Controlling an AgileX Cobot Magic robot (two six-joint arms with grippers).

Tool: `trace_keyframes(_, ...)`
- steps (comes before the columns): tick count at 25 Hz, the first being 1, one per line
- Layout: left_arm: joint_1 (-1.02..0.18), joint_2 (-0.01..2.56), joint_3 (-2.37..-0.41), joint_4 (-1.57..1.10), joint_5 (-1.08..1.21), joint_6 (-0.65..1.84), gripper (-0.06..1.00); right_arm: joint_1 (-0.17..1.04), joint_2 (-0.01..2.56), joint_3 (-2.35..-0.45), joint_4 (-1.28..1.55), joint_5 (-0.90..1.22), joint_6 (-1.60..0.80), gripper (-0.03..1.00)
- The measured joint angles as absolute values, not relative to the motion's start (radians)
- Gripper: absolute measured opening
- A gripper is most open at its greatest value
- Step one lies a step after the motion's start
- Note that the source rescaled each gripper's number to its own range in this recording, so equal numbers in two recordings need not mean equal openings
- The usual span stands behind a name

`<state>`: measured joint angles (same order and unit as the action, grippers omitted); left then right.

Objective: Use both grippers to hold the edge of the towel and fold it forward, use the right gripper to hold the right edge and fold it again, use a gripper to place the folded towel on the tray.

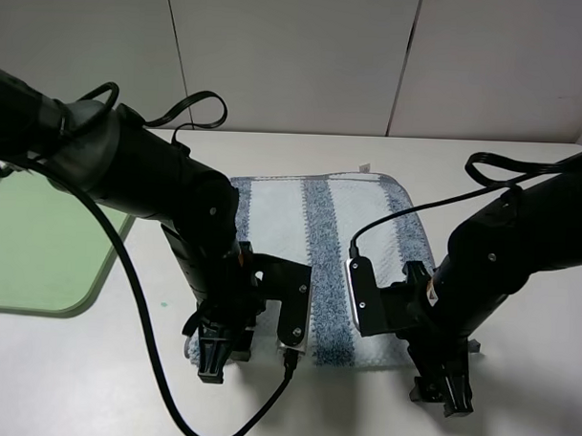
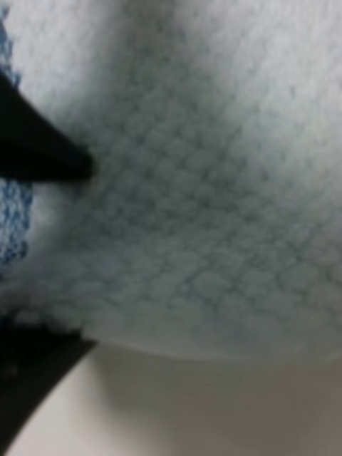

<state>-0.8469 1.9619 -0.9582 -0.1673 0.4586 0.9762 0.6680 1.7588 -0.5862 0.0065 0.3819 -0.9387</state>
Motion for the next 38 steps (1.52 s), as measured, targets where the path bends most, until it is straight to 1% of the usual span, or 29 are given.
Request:
trace_keyframes(2, -0.847, 1.962, -0.958, -0.167, 0.458, 0.976, 0.27, 0.668, 1.759, -0.586, 0.007, 0.374, -0.939, 0.8)
trace_keyframes(3, -0.847, 1.962, -0.958, -0.167, 0.458, 0.976, 0.2, 0.668, 1.759, -0.586, 0.008, 0.371, -0.939, 0.73)
trace_keyframes(5, -0.847, 1.962, -0.958, -0.167, 0.458, 0.976, 0.08, 0.668, 1.759, -0.586, 0.009, 0.361, -0.939, 0.59)
trace_keyframes(6, -0.847, 1.962, -0.958, -0.167, 0.459, 0.976, 0.05, 0.668, 1.759, -0.586, 0.009, 0.351, -0.939, 0.48)
trace_keyframes(8, -0.847, 1.962, -0.958, -0.167, 0.459, 0.976, 0.02, 0.668, 1.76, -0.586, 0.008, 0.328, -0.939, 0.23)
trace_keyframes(9, -0.847, 1.962, -0.958, -0.167, 0.459, 0.976, 0.01, 0.668, 1.76, -0.586, 0.008, 0.316, -0.939, 0.12)
trace_keyframes(10, -0.847, 1.962, -0.958, -0.167, 0.459, 0.976, 0.01, 0.668, 1.76, -0.586, 0.008, 0.309, -0.939, 0.04)
trace_keyframes(11, -0.847, 1.962, -0.958, -0.167, 0.459, 0.976, 0.01, 0.668, 1.76, -0.586, 0.008, 0.307, -0.939, 0.0)
trace_keyframes(20, -0.847, 1.962, -0.958, -0.167, 0.456, 0.976, 0.0, 0.668, 1.76, -0.586, 0.007, 0.306, -0.939, 0.0)
trace_keyframes(26, -0.847, 1.944, -0.958, -0.131, 0.512, 0.976, 0.0, 0.668, 1.757, -0.587, 0.0, 0.314, -0.939, 0.0)
trace_keyframes(38, -0.847, 1.795, -0.968, -0.121, 0.638, 0.976, 0.0, 0.668, 1.65, -0.587, 0.009, 0.443, -0.809, 0.0)
